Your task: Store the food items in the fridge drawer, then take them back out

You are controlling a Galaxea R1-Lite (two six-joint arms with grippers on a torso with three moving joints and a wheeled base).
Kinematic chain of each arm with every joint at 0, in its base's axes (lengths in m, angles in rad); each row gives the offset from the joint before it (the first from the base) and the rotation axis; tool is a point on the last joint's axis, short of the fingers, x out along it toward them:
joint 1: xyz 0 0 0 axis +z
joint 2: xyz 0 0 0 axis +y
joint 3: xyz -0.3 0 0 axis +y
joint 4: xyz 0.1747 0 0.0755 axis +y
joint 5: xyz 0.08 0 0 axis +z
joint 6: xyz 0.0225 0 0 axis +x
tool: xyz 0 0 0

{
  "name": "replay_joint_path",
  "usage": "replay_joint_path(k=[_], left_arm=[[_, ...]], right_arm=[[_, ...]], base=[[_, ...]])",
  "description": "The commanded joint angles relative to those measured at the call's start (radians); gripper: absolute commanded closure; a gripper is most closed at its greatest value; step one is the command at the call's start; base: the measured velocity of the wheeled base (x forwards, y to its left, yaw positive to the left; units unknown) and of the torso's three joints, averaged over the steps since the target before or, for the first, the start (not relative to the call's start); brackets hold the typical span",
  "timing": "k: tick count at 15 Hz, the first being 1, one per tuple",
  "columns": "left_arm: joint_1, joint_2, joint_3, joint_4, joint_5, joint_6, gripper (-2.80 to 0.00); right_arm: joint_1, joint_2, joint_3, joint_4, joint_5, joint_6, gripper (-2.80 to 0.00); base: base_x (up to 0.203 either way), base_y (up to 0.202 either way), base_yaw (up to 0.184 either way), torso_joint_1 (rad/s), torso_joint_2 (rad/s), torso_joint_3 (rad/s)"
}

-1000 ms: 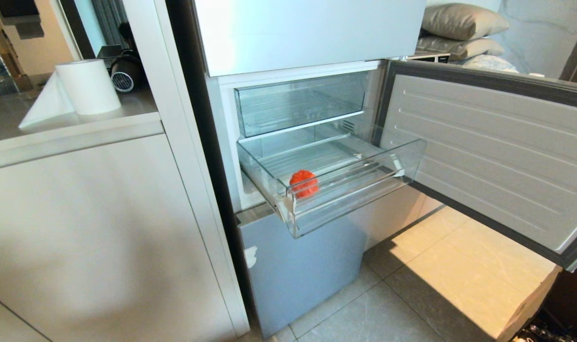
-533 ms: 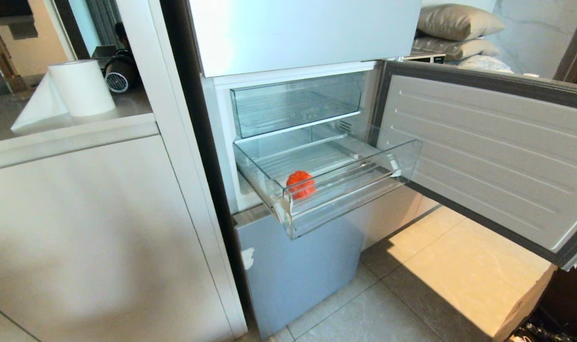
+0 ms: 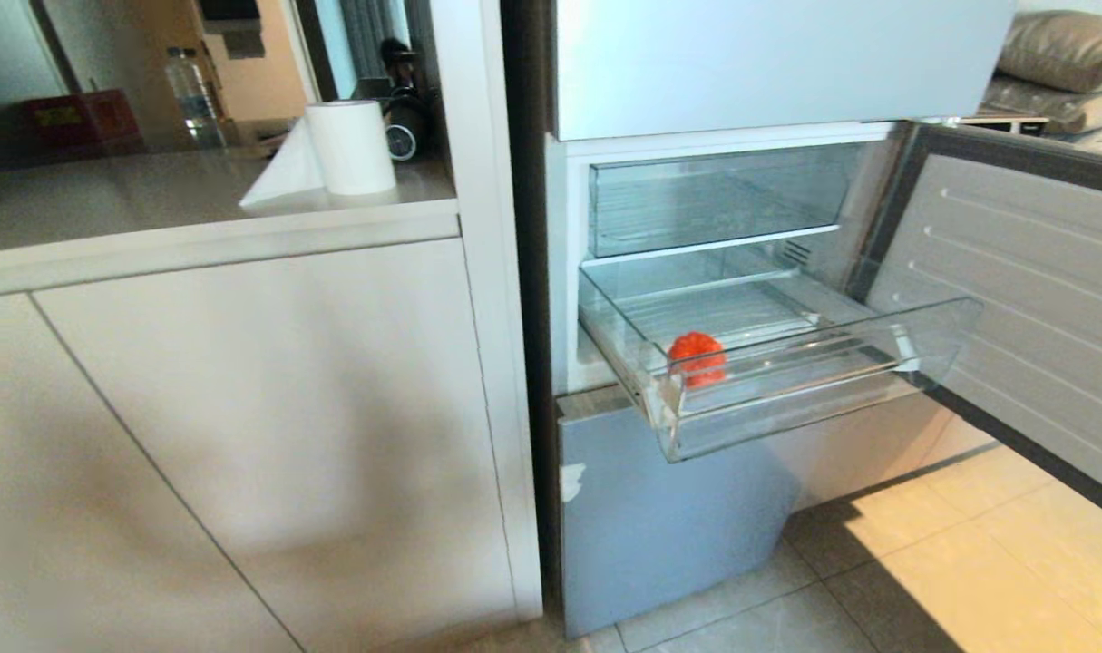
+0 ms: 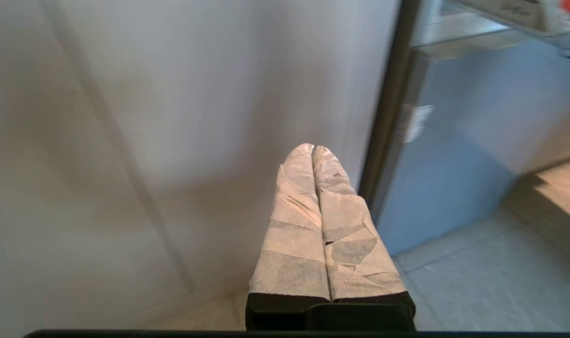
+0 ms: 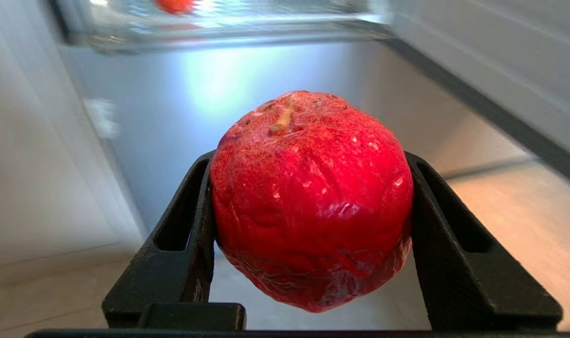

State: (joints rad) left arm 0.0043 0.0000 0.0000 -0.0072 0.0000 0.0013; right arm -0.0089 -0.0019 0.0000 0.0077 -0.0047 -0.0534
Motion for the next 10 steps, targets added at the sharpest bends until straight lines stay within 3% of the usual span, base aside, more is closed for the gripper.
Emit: replay_joint_path(k=[1,4,6,10], left_arm=[[0.000,0.000,0.001,0.000,0.000,0.000,0.00],[0.000,0.000,0.000,0.000,0.000,0.000,0.00],[0.000,0.000,0.000,0.000,0.001,0.000,0.00],[0.000,0.000,0.000,0.000,0.000,0.000,0.00]], right_arm=[[0.001,0.002,0.000,0.002,-0.006,0.010,0.00],[0.001,0.002,0.000,0.001,-0.022,0.078,0.00],[0.001,0.002,0.000,-0.002,-0.020,0.083,0.00],[-0.001,0.069,-0.018,-0.098,-0.020,0.064,0.00]], base=[[0.001,-0.009,0.181,0.000,0.01,0.007],[0.002,-0.007,0.165,0.004,0.00,0.003],[0.004,-0.005,0.100,0.002,0.01,0.005],[0.000,0.000,0.000,0.000,0.00,0.000]])
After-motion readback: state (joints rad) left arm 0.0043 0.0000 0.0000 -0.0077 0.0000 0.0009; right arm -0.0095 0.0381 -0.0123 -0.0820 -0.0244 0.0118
